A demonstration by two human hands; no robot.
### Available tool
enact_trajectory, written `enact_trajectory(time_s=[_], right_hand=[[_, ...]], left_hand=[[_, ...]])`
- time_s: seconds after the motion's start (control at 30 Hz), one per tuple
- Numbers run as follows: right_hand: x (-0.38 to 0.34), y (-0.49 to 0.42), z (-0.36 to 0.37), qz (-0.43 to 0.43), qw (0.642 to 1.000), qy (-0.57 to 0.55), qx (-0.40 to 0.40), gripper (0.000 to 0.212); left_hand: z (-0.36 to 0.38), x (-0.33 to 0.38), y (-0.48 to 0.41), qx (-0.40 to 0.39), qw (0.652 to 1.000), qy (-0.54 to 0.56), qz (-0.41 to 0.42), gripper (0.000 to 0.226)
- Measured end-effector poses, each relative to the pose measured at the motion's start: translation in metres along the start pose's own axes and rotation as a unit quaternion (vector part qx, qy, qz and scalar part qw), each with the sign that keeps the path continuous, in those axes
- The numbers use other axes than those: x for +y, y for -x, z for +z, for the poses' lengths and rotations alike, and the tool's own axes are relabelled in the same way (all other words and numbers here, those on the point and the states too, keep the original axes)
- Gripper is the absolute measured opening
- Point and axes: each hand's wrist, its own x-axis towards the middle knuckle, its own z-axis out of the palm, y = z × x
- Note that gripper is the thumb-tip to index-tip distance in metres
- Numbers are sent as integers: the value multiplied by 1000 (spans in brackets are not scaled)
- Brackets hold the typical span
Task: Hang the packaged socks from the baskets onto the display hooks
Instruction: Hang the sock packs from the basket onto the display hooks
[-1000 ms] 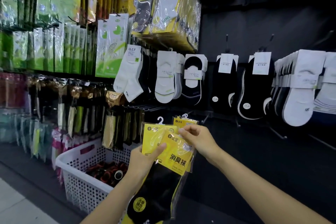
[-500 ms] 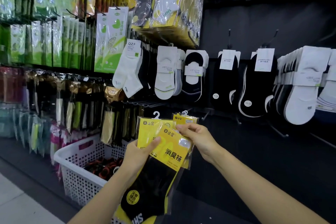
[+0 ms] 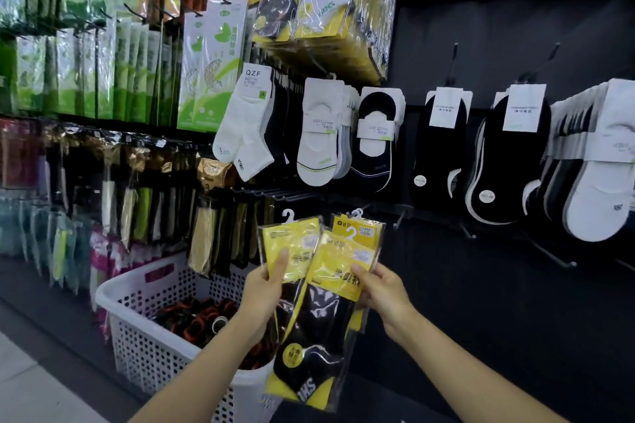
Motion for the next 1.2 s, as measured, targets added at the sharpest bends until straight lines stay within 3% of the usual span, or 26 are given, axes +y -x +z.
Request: enact_trajectory(time_s=[0.17,0.37,0.47,0.57,0.73,0.8,0.87,1.03,1.13,1.2], right_hand=[[-1,-42,0,-14,993,18,118,18],[3,-85,5,-23,987,58,148,25],[9,-98,4,8,981,51,186,19],[17,-102,-5,48,973,36,222,39],[32,-81,-21,87,961,52,257,32],[33,-65,-21,86,968,49,231,32],[27,-43,-14,84,984,25,157,27],[10,1,-1,20,999,29,-14,24],[9,11,-4,-38,999,32,-22,18],[7,11,-8,-67,997,27,4,17]], left_hand=[[-23,-10,-31,68,998,15,-11,37],[-37,-18,-50,93,996,6,-7,43],[-35,-22,-52,93,995,24,-7,38],[-27,-25,-49,81,996,35,0,32],[-13,-27,-44,45,998,41,-1,23],[-4,-25,-36,26,999,29,-3,44],[7,-20,-28,4,1000,18,-5,55],[39,-7,-6,-71,997,-21,11,37],[55,-4,2,-93,995,-17,21,23],[60,-3,3,-81,996,-30,33,26]])
